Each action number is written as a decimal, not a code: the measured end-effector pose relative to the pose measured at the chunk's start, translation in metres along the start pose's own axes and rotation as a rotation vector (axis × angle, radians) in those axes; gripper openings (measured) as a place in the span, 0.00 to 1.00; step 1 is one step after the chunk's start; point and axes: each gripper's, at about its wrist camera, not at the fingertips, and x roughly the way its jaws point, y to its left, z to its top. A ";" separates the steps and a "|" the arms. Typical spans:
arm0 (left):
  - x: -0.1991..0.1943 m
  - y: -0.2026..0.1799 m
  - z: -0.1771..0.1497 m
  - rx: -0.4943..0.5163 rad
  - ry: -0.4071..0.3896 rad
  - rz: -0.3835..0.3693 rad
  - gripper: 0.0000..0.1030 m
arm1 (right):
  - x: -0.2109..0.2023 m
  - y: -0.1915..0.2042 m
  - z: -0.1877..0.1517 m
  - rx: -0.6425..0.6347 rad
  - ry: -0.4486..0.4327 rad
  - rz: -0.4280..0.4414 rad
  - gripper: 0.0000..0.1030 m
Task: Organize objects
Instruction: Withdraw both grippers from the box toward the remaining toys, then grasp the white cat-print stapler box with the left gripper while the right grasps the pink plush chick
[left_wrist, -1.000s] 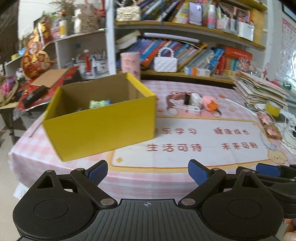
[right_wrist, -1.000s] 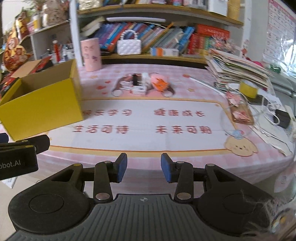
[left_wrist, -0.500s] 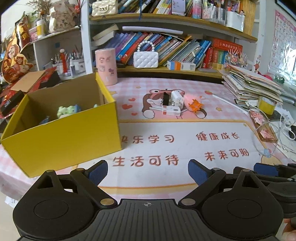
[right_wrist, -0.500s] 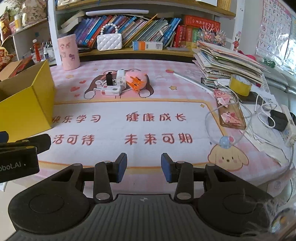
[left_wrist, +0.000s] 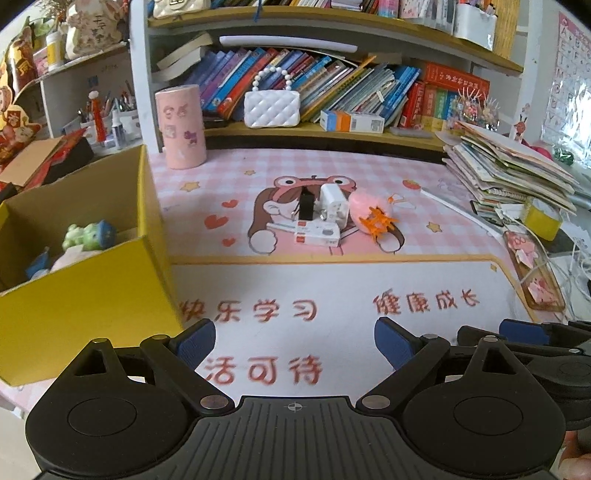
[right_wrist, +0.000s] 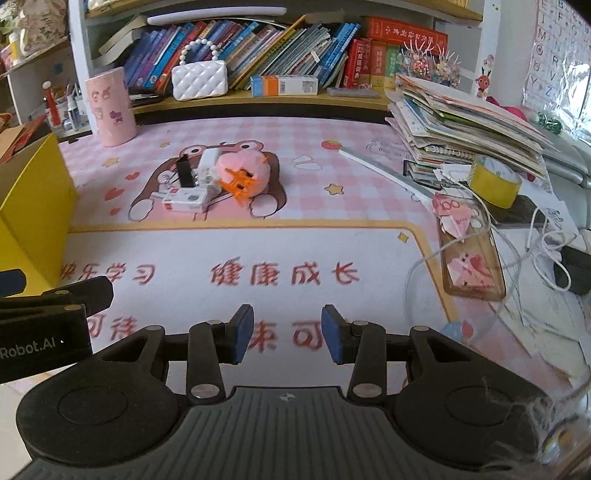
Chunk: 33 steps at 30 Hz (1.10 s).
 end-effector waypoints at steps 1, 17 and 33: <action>0.003 -0.003 0.003 0.001 0.000 0.004 0.92 | 0.003 -0.003 0.003 0.003 0.000 0.003 0.38; 0.070 -0.025 0.052 -0.026 -0.006 0.091 0.89 | 0.065 -0.051 0.076 0.089 -0.018 0.101 0.38; 0.163 -0.043 0.072 0.003 0.055 0.118 0.79 | 0.116 -0.053 0.133 0.096 -0.019 0.204 0.48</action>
